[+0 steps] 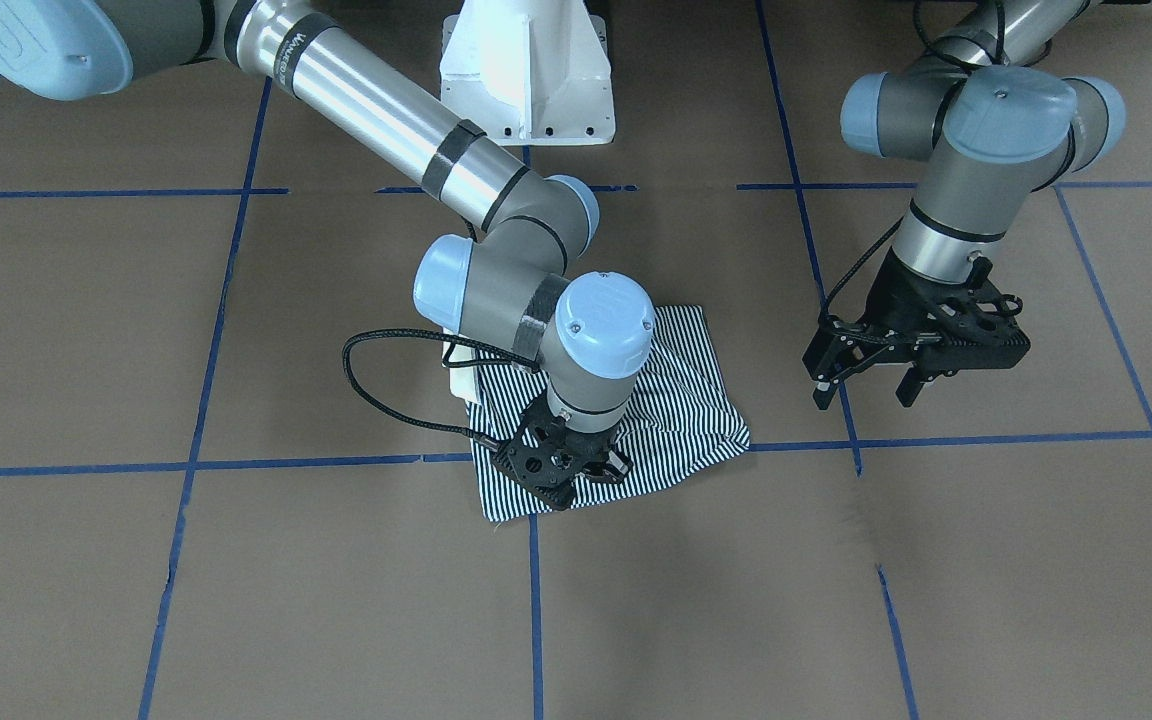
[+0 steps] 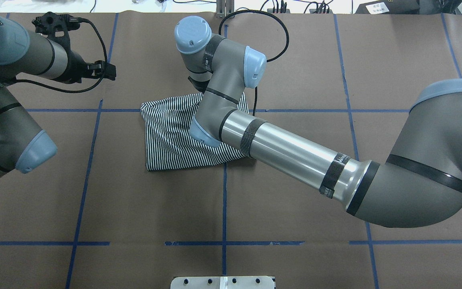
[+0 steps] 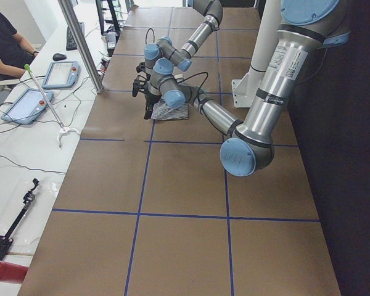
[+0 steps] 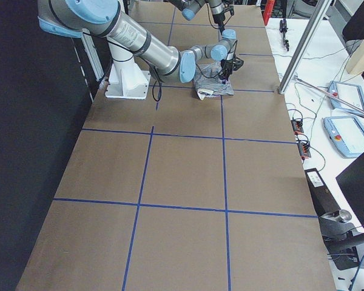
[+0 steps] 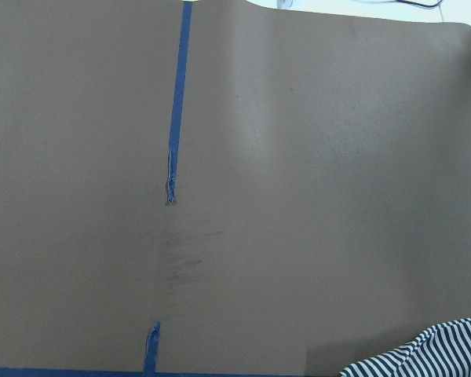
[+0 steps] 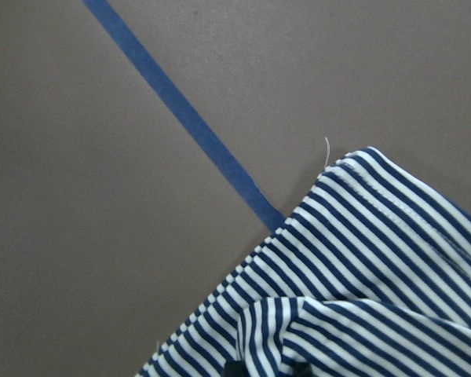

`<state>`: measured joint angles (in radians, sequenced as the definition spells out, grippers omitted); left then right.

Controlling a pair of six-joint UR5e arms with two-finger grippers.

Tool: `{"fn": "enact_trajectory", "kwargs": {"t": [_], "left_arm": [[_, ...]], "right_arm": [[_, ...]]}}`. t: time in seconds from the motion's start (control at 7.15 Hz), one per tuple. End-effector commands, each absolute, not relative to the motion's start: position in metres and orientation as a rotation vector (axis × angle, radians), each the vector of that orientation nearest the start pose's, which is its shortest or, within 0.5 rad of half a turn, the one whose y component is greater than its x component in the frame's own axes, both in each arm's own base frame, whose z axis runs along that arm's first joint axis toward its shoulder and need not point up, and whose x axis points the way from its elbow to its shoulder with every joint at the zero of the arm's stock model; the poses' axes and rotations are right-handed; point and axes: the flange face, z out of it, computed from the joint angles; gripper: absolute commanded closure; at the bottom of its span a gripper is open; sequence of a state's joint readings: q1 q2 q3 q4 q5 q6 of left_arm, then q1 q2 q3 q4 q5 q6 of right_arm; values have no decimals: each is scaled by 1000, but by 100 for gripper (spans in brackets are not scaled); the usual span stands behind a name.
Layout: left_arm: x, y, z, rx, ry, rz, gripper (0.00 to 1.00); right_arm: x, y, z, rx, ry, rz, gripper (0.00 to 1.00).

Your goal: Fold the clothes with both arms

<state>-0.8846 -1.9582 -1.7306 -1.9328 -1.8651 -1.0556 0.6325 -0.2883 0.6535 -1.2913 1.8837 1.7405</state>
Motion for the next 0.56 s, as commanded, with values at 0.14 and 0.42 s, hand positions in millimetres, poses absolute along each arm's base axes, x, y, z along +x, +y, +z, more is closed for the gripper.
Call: {"fn": "enact_trajectory", "kwargs": {"t": [0.14, 0.42], "left_arm": [[320, -554, 332, 370, 869, -212, 0], [320, -554, 332, 370, 869, -211, 0]], "right_arm": [[-660, -634, 153, -134, -706, 663, 100], [-635, -661, 154, -90, -702, 701, 100]]}}
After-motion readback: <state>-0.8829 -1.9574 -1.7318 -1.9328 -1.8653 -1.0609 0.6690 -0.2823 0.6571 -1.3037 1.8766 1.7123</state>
